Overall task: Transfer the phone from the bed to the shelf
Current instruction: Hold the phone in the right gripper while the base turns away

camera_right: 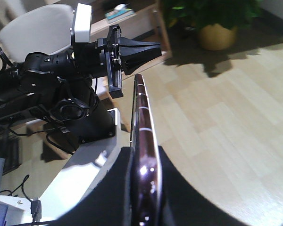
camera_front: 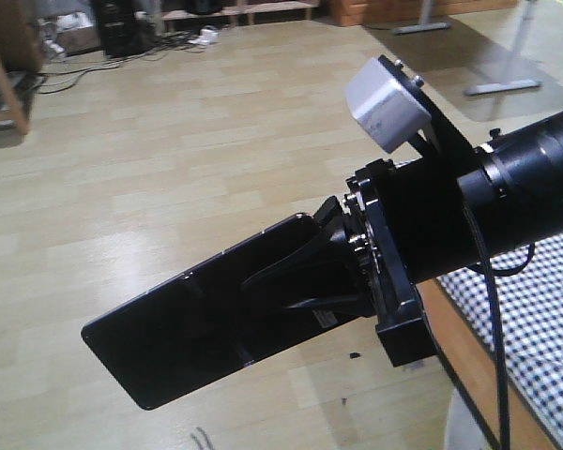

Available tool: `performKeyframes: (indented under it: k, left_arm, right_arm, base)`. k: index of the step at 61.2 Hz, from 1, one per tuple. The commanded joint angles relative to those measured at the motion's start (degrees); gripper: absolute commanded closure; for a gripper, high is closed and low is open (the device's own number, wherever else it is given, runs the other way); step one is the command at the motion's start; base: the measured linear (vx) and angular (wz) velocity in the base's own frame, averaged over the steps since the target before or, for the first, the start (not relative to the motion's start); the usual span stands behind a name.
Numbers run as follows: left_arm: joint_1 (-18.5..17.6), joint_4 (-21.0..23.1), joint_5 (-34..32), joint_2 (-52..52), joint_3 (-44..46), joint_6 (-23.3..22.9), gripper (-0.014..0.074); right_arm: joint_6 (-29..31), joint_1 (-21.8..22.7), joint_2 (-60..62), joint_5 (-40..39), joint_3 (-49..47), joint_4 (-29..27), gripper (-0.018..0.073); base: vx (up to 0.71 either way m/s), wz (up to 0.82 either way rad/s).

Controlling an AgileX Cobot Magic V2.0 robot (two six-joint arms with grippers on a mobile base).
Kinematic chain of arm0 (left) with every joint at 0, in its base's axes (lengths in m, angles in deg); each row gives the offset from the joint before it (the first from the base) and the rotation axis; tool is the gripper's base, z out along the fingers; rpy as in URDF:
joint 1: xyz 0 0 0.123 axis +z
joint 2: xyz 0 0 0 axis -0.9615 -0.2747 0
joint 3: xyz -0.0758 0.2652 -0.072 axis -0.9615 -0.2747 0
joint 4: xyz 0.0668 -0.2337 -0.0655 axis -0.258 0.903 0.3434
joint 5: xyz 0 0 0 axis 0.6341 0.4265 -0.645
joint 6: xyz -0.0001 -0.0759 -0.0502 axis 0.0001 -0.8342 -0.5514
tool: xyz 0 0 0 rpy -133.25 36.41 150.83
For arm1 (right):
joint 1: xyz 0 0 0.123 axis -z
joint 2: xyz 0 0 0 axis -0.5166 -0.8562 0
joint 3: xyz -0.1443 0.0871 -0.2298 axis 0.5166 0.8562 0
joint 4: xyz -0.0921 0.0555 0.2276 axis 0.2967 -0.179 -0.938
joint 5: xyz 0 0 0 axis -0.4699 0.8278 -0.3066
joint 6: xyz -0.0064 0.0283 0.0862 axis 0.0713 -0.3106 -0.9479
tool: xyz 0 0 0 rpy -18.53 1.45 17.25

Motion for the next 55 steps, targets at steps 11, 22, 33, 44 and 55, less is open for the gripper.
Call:
performKeyframes:
  k: [11,22,33,44,55]
  left_arm:
    - [0.1,0.5,-4.1,0.2,1.3,-0.3,0.0595]
    - [0.1,0.5,-4.1,0.2,1.3,-0.3,0.0595]
    - [0.1,0.5,-4.1,0.2,1.3,-0.3,0.0595]
    - [0.1,0.5,-4.1,0.2,1.3,-0.3,0.0595]
    - [0.1,0.5,-4.1,0.2,1.3,-0.3,0.0595]
  right_arm:
    - [0.1,0.1,1.8,3.2,-1.4,-5.3,0.0561]
    - [0.1,0.1,1.8,3.2,-1.4,-5.3,0.0561]
    - [0.1,0.1,1.8,3.2,-1.4,-5.3,0.0561]
    - [0.1,0.1,1.8,3.2,-1.4,-5.3,0.0561]
    - [0.1,0.1,1.8,3.2,-1.4,-5.3,0.0561]
  base:
    - [-0.11,0.44]
    - [-0.09,0.37]
    - [-0.07,0.27]
    - [-0.03,0.14]
    - [0.01,0.01]
